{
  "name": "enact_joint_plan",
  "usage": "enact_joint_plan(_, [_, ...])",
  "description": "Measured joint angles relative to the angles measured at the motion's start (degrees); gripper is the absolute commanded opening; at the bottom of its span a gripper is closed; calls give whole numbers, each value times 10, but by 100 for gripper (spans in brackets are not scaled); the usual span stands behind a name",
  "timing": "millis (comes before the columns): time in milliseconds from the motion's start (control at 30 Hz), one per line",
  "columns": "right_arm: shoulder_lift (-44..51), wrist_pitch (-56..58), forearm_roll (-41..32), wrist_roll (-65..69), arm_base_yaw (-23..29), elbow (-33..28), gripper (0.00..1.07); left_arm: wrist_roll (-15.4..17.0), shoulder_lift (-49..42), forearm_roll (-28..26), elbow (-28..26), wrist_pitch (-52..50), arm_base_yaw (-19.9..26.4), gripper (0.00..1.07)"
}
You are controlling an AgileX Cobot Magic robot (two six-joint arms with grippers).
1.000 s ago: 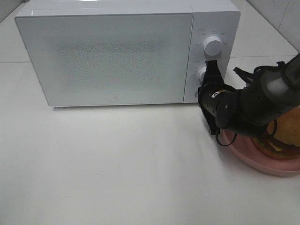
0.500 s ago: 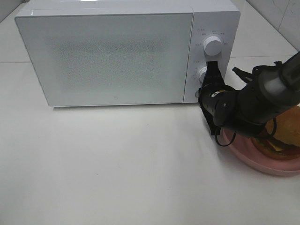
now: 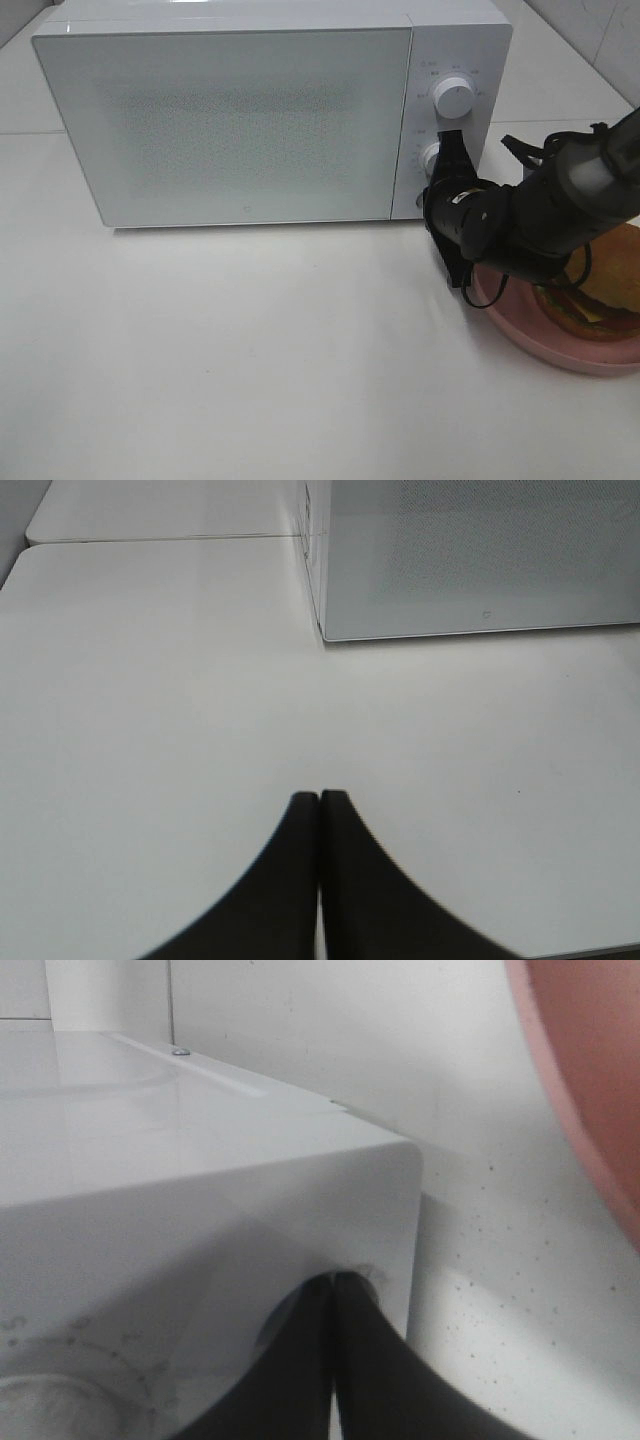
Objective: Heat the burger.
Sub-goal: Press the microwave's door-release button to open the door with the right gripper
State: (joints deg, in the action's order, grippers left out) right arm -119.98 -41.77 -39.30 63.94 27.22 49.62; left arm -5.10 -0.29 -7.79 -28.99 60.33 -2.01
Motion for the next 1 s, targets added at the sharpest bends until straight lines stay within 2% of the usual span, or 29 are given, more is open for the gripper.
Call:
enact_joint_plan(767, [-21,-6,23,26,-1,17,0,0,0,0,0,0,0,0])
enact_joint_plan(1000, [6,62,18,16,-9,26,0,0,0,0,0,0,0,0])
